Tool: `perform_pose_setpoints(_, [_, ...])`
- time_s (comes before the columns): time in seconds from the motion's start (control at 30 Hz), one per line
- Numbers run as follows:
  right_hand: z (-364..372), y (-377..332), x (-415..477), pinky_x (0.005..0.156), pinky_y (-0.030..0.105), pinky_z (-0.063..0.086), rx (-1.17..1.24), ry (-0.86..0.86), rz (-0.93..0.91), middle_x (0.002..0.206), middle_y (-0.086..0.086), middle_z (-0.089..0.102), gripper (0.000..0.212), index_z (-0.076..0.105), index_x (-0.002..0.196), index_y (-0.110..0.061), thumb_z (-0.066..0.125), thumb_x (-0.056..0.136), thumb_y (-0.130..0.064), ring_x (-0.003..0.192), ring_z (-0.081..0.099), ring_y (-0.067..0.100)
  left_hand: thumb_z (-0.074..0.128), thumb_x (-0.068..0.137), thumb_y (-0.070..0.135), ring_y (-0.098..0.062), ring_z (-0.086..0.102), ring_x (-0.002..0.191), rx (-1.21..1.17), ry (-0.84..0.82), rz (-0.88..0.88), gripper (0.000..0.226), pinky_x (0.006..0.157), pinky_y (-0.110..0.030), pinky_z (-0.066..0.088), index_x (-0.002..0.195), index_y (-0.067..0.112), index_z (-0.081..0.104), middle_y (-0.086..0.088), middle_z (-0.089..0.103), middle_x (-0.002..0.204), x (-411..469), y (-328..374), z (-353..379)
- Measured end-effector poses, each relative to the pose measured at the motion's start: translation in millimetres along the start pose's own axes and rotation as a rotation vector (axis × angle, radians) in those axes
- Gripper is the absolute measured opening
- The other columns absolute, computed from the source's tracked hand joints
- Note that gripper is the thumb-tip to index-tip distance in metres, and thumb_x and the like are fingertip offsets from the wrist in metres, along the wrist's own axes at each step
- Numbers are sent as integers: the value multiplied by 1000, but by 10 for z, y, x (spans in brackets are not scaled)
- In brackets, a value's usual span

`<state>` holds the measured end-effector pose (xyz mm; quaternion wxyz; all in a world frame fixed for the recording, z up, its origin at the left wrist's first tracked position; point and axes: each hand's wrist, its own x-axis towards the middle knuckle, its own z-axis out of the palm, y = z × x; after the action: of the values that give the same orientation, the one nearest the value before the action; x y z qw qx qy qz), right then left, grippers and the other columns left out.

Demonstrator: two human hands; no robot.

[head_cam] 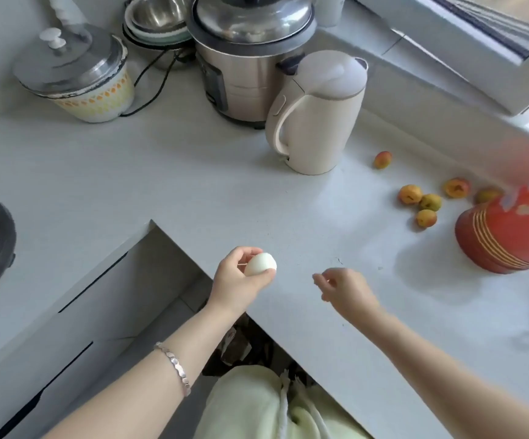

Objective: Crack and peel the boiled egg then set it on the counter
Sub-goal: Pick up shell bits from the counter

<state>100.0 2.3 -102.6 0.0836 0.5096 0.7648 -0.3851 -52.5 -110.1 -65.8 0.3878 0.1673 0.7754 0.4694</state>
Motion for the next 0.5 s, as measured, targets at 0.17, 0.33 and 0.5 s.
perform_pose_setpoints(0.17, [-227,763,163,71,27,38,19,114,138,97,8,61,28,64,105,-9,62,82,-24,84,53,20,71,73,12,-1,53,80,47,-106,-7,29,52,0,41,100,19,61,5,59,96,60,87,442])
perform_pose_setpoints(0.33, [-56,940,287,71,25,36,122,84,155,99,2,49,30,60,109,-15,62,83,-30,85,48,17,71,73,13,-3,54,82,90,-160,-28,31,52,0,41,102,18,61,5,59,97,56,70,681])
perform_pose_setpoints(0.5, [30,965,407,69,26,37,80,82,194,96,4,47,17,64,93,-9,57,85,-22,80,48,22,71,73,14,-3,55,85,129,-155,-64,31,52,-1,42,101,20,61,9,58,96,85,19,793])
